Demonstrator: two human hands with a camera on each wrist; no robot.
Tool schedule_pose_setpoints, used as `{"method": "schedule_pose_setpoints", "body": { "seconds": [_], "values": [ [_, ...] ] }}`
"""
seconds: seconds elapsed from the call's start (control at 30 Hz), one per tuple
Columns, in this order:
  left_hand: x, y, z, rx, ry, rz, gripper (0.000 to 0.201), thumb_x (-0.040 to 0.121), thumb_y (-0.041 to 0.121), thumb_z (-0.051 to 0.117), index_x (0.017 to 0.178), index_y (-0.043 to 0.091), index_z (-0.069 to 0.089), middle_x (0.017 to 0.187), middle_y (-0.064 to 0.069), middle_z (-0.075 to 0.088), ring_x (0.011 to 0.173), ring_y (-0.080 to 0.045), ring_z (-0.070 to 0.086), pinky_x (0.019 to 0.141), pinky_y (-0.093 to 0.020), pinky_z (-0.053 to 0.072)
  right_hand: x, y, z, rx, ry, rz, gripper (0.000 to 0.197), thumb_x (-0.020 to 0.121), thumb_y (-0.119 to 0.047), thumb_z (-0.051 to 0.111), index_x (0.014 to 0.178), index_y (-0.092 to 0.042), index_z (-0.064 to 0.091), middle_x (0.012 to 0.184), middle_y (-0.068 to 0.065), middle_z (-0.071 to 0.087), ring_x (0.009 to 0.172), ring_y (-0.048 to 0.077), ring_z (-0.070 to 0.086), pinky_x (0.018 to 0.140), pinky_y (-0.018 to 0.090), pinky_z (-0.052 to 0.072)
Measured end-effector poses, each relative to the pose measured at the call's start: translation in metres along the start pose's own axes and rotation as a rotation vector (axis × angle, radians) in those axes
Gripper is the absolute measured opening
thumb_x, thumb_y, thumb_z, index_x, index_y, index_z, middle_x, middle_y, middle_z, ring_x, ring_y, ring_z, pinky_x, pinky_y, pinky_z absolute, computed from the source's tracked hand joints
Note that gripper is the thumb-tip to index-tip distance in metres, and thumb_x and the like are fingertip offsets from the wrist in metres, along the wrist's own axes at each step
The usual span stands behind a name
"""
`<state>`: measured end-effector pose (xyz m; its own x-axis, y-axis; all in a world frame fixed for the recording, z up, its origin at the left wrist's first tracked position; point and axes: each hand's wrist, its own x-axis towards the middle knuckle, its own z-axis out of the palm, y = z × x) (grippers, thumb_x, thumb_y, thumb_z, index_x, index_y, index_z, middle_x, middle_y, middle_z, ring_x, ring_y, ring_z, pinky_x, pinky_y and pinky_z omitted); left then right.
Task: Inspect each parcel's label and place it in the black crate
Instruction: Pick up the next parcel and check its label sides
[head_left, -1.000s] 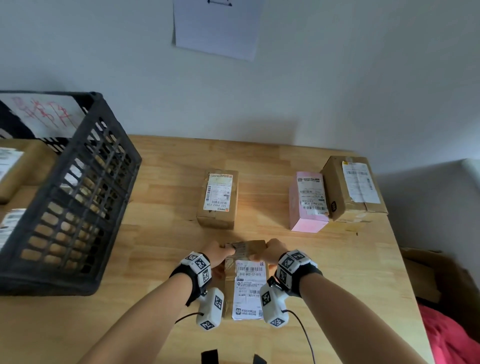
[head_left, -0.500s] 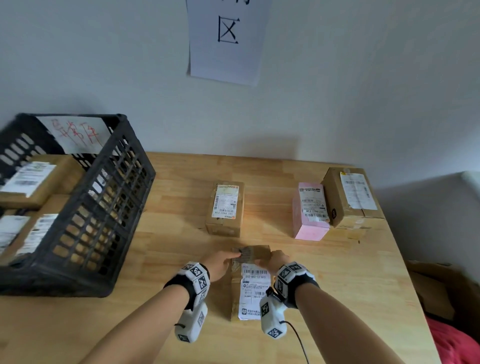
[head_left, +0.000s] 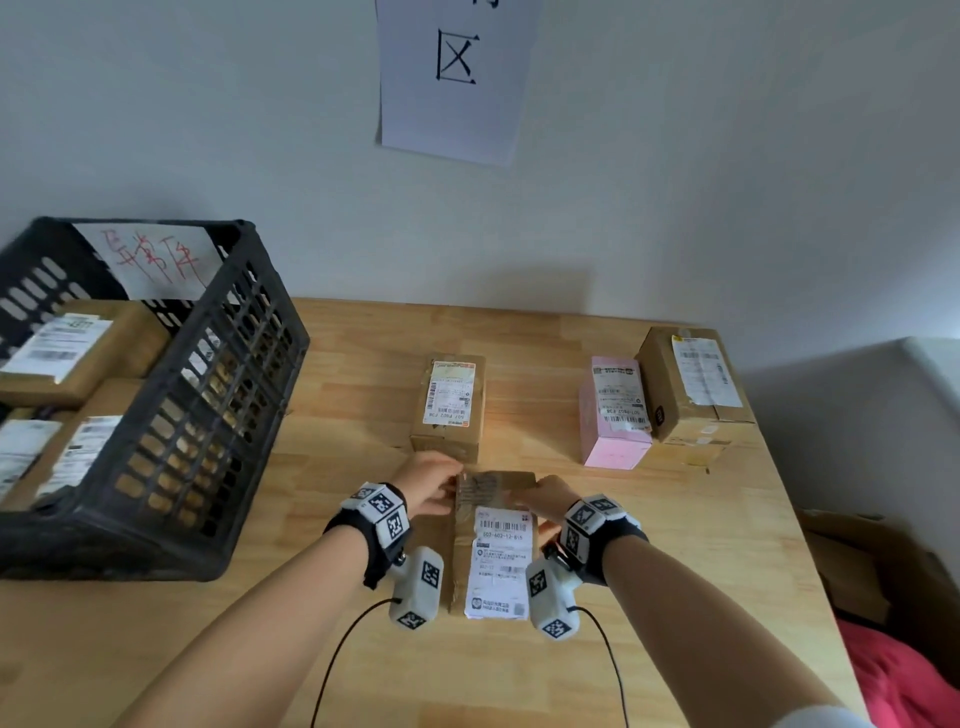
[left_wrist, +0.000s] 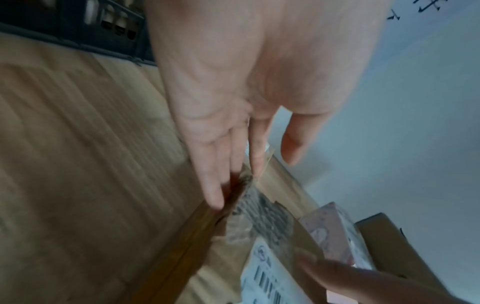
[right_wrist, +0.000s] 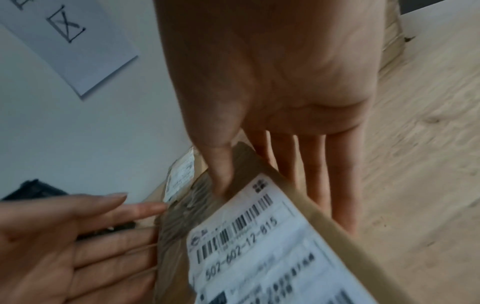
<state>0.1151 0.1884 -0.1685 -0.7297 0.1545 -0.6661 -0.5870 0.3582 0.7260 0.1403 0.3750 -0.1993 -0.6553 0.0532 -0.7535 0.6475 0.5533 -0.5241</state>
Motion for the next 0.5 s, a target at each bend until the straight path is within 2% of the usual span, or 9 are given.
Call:
{"method": "schedule_pose_setpoints", "body": {
  "seconds": [0.07, 0.1, 0.2, 0.27, 0.37, 0.5],
  "values": [
    [0.000, 0.008, -0.005, -0.092, 0.059, 0.024, 0.010, 0.095, 0.017, 0.053, 0.098, 0.008, 0.055, 0.100, -0.011, 0.062, 0.089, -0.023, 0.062, 0.084, -0.041, 0.055, -0.012, -0.008, -0.009, 0.154, -0.027, -0.020, 0.052, 0.090, -0.049, 0.055, 0.114, -0.004, 0.061, 0.106, 0.009, 0.068, 0.080, 0.016, 0.063, 0.074, 0.033, 0.056],
    [0.000, 0.012, -0.007, -0.122, 0.082, 0.030, 0.010, 0.094, 0.018, 0.054, 0.096, 0.008, 0.055, 0.096, -0.011, 0.064, 0.086, -0.023, 0.063, 0.084, -0.043, 0.055, -0.017, -0.012, -0.013, 0.213, -0.038, -0.039, 0.055, 0.090, -0.056, 0.050, 0.114, -0.008, 0.060, 0.108, 0.009, 0.067, 0.081, 0.016, 0.063, 0.072, 0.034, 0.057],
    [0.000, 0.018, -0.012, -0.178, 0.121, 0.034, 0.013, 0.092, 0.022, 0.059, 0.092, 0.009, 0.057, 0.093, -0.013, 0.067, 0.088, -0.028, 0.065, 0.089, -0.049, 0.053, -0.026, -0.018, -0.025, 0.332, 0.017, -0.061, 0.057, 0.088, -0.065, 0.042, 0.108, -0.013, 0.056, 0.106, 0.007, 0.064, 0.091, 0.023, 0.064, 0.077, 0.043, 0.058],
    [-0.001, 0.018, -0.013, -0.201, 0.094, 0.022, 0.015, 0.089, 0.022, 0.063, 0.090, 0.008, 0.058, 0.090, -0.013, 0.067, 0.088, -0.030, 0.065, 0.090, -0.051, 0.052, -0.028, -0.018, -0.028, 0.386, 0.078, -0.058, 0.055, 0.089, -0.062, 0.045, 0.108, -0.011, 0.056, 0.110, 0.009, 0.062, 0.098, 0.027, 0.062, 0.080, 0.046, 0.058],
    [-0.006, 0.015, -0.011, -0.168, 0.008, -0.001, 0.022, 0.083, 0.020, 0.070, 0.092, 0.004, 0.059, 0.088, -0.013, 0.068, 0.089, -0.029, 0.065, 0.092, -0.050, 0.051, -0.029, -0.012, -0.028, 0.376, 0.091, -0.079, 0.052, 0.086, -0.058, 0.055, 0.105, -0.010, 0.060, 0.111, 0.009, 0.064, 0.100, 0.026, 0.062, 0.077, 0.046, 0.059],
    [-0.010, 0.009, -0.005, -0.012, -0.071, -0.067, 0.045, 0.074, 0.026, 0.079, 0.103, -0.001, 0.058, 0.094, -0.016, 0.069, 0.087, -0.028, 0.068, 0.078, -0.041, 0.058, -0.028, -0.003, -0.028, 0.237, 0.074, -0.117, 0.054, 0.078, -0.055, 0.067, 0.101, -0.006, 0.063, 0.104, 0.007, 0.069, 0.097, 0.021, 0.065, 0.075, 0.044, 0.060]
  ]
}}
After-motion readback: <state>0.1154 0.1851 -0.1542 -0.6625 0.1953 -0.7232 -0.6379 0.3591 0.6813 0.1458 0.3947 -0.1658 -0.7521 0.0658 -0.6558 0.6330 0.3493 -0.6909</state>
